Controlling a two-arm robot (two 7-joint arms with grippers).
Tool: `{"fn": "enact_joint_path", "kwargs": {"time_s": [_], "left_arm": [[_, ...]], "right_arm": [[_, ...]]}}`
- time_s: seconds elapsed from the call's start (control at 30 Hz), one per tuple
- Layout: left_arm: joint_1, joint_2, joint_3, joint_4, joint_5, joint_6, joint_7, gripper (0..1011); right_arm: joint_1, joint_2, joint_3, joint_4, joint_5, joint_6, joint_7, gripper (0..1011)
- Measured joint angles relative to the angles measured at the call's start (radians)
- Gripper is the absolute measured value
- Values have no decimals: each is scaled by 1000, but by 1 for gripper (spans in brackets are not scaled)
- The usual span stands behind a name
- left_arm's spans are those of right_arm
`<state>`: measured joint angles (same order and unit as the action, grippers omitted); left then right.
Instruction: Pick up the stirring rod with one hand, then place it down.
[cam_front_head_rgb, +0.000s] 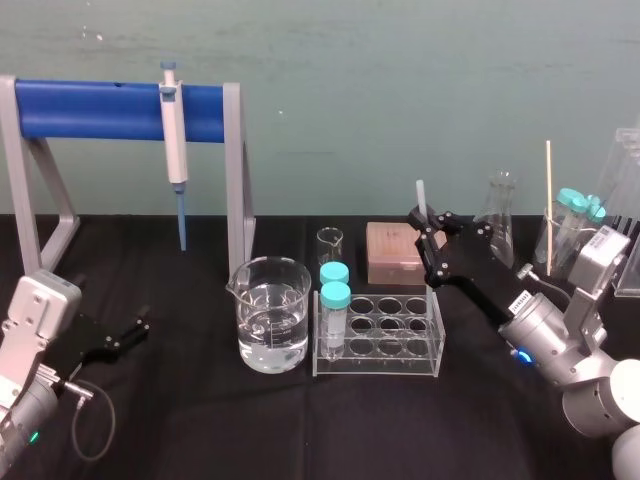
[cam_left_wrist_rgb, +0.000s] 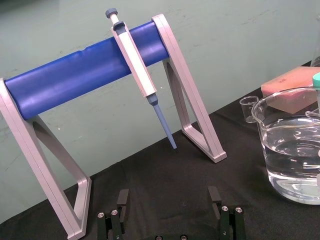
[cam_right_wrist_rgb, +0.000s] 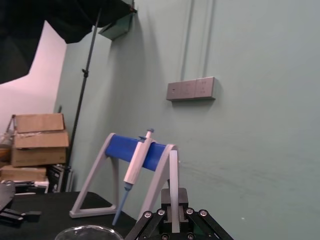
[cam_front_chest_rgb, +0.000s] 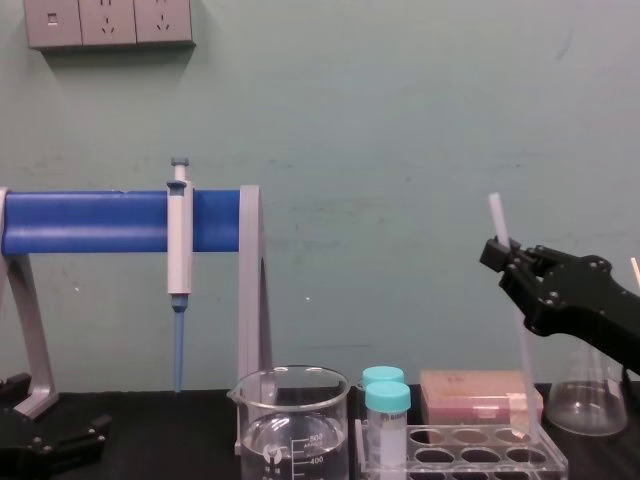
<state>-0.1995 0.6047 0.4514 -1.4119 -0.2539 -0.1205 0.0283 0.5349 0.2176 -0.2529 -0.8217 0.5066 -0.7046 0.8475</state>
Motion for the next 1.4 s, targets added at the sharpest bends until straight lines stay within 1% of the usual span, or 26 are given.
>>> {"fn": "enact_joint_path", "kwargs": {"time_s": [0.2, 0.4, 0.47, 0.57, 0.73, 1.07, 1.4], "left_arm": [[0, 0, 0, 0, 0, 0, 0, 1000], [0, 0, 0, 0, 0, 0, 0, 1000], [0, 0, 0, 0, 0, 0, 0, 1000], [0, 0, 0, 0, 0, 0, 0, 1000], [0, 0, 0, 0, 0, 0, 0, 1000], [0, 0, 0, 0, 0, 0, 0, 1000], [0, 0, 0, 0, 0, 0, 0, 1000]], "right_arm": [[25, -12, -9, 44, 21, -2, 45, 71], [59, -31, -11, 120, 57, 5, 102, 71], [63, -34, -11, 129, 60, 7, 107, 71], [77, -43, -8, 167, 74, 16, 128, 72], [85, -49, -5, 194, 79, 26, 136, 71], [103, -58, 3, 254, 79, 65, 140, 71], [116, -58, 1, 282, 47, 97, 120, 71]]}}
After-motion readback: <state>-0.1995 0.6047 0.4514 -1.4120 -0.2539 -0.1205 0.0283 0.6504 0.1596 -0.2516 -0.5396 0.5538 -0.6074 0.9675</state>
